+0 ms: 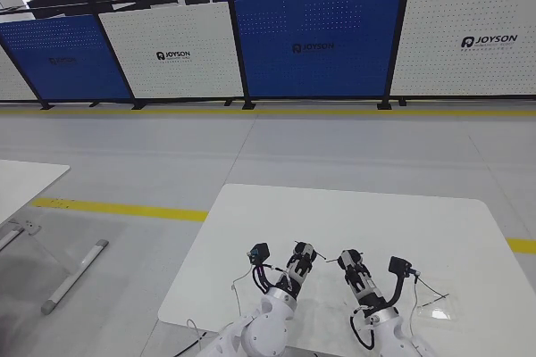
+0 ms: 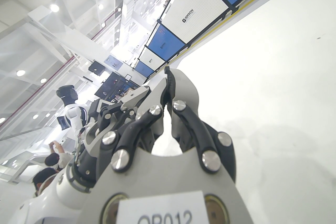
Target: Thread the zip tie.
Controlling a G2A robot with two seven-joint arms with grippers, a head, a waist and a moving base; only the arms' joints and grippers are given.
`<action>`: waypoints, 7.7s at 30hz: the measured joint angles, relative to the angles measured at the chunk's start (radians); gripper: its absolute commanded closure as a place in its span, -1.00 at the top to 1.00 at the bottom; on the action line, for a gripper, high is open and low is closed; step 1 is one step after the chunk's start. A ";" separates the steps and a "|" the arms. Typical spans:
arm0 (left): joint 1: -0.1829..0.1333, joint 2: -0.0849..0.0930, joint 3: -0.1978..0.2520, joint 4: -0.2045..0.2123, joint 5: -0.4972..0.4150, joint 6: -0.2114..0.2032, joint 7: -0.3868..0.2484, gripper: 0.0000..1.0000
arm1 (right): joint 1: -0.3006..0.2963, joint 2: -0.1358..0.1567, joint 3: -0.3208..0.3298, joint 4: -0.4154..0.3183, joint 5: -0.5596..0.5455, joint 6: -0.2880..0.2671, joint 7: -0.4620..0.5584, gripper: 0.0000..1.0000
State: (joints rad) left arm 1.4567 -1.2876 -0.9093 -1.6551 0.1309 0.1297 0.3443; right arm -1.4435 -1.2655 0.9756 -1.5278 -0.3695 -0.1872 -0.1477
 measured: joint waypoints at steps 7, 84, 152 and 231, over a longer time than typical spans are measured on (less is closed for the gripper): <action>0.000 0.000 0.000 0.000 0.000 0.000 0.000 -1.00 | 0.000 0.000 0.000 0.000 0.000 0.000 0.000 -1.00; 0.045 0.006 -0.016 -0.014 0.154 -0.123 -0.063 -1.00 | -0.135 -0.016 0.013 0.049 -0.233 -0.153 -0.326 -1.00; 0.051 -0.039 0.023 0.022 0.123 -0.191 0.056 -1.00 | -0.170 0.013 0.077 -0.092 -0.104 -0.056 -0.232 -1.00; 0.050 -0.039 0.024 0.022 0.123 -0.190 0.056 -1.00 | -0.127 -0.040 0.099 -0.049 -0.024 -0.087 -0.085 -1.00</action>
State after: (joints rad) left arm 1.5071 -1.3265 -0.8855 -1.6332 0.2539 -0.0608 0.4007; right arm -1.5703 -1.3051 1.0747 -1.5768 -0.3940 -0.2746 -0.2323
